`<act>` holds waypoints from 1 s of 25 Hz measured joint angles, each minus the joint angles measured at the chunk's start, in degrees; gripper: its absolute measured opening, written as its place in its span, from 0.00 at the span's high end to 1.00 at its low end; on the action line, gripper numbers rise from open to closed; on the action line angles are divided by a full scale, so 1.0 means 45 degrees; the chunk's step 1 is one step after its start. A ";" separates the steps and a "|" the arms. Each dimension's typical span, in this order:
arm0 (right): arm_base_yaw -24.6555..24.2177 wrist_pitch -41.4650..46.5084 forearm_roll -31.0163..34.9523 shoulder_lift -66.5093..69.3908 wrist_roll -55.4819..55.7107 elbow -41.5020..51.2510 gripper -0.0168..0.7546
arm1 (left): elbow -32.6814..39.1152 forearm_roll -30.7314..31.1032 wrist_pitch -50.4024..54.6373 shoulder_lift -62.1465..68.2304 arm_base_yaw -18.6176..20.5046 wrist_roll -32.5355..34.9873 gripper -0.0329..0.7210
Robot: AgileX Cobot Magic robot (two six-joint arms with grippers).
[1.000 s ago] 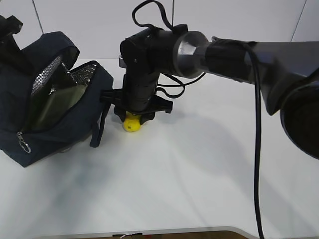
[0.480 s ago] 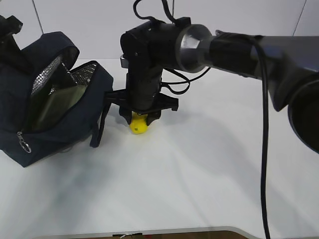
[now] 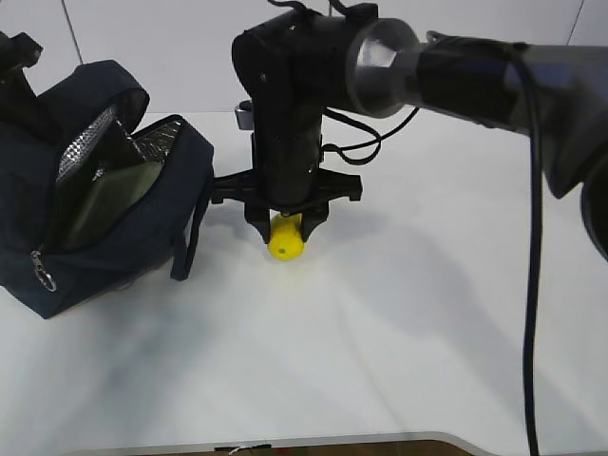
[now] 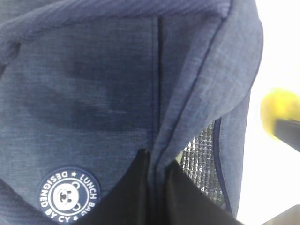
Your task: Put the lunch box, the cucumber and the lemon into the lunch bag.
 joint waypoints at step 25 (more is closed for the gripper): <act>0.0000 -0.3779 0.6269 -0.0899 -0.3224 -0.2144 0.55 | 0.0000 0.0016 -0.0133 0.0000 0.0000 0.0009 0.96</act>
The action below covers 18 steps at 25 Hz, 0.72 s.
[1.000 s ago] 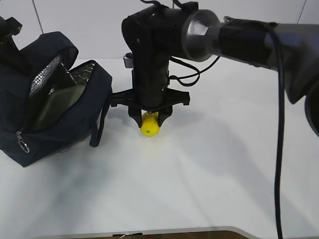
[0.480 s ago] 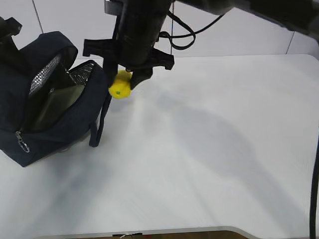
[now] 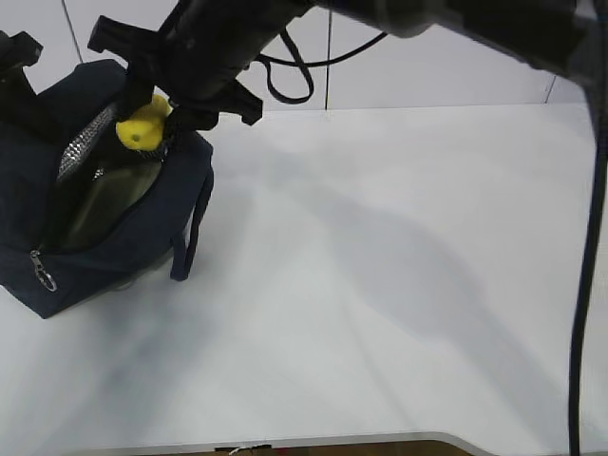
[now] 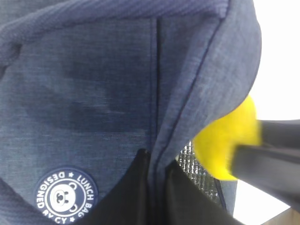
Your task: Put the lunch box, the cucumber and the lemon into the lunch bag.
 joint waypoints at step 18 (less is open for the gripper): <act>0.0000 -0.1661 0.2837 0.1629 -0.1431 0.0000 0.43 | 0.0000 -0.0134 -0.0021 0.0000 0.0000 0.0000 0.96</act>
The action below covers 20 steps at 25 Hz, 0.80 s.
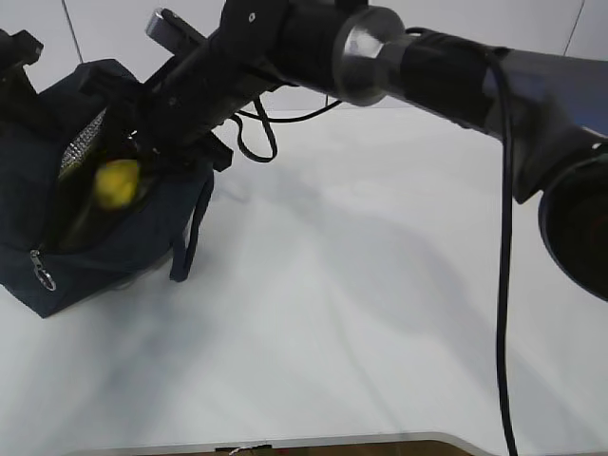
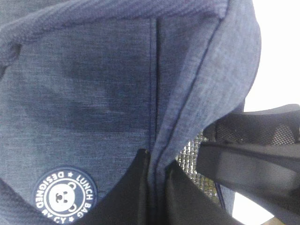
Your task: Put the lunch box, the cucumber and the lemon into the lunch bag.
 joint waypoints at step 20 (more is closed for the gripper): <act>-0.0043 0.3317 -0.1509 -0.0231 -0.3147 -0.1894 0.39 | 0.0000 0.1906 -0.0086 0.0000 0.0000 -0.0834 0.96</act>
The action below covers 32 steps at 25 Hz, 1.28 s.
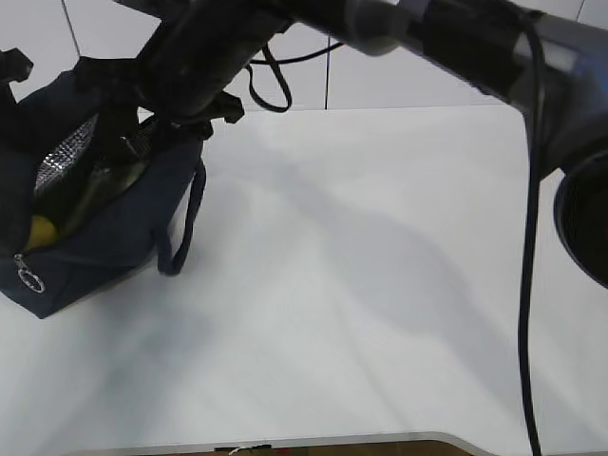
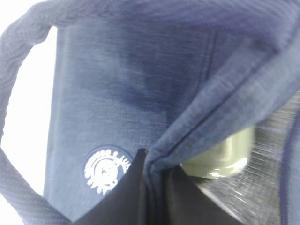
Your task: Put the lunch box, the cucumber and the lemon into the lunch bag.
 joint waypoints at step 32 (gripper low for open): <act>0.0000 0.0558 -0.0651 0.1046 0.1872 -0.0921 0.39 | -0.0021 0.2149 0.0021 0.0000 0.0000 -0.1507 0.96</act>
